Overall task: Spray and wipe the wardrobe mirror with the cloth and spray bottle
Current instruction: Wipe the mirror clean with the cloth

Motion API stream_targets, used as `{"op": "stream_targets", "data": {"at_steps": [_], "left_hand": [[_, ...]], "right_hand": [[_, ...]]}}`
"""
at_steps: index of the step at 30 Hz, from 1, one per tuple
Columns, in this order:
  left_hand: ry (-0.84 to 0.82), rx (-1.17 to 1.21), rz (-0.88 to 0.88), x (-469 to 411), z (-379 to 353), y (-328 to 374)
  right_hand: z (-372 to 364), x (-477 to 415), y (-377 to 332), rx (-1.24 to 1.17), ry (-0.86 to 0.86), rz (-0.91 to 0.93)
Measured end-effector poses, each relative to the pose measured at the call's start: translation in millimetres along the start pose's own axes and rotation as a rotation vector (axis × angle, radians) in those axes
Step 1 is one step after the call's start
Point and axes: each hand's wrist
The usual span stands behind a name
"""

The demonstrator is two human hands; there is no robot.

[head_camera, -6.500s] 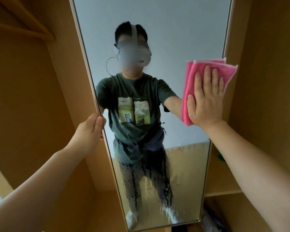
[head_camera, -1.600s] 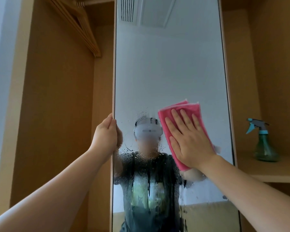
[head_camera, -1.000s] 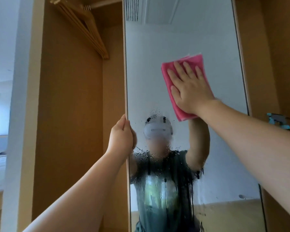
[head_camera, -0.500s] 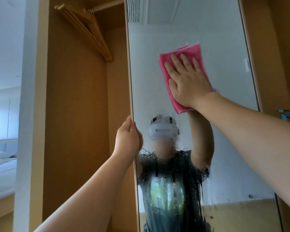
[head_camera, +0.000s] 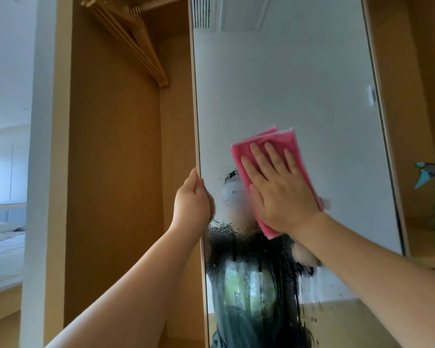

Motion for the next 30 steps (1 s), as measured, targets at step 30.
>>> {"op": "stream_targets", "data": {"at_steps": [30], "left_hand": [[-0.029,-0.022,-0.067,7.5,-1.3,-8.6]], "right_hand": [[21.8,-126.7,14.6,0.015,0.039,-0.053]]}}
Point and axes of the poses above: each hand's wrist, its own x-axis away from the middle knuckle, its own z-axis out of the back of the hand, y = z × x, and after that the axes turned 12 degrees about z, right-handed
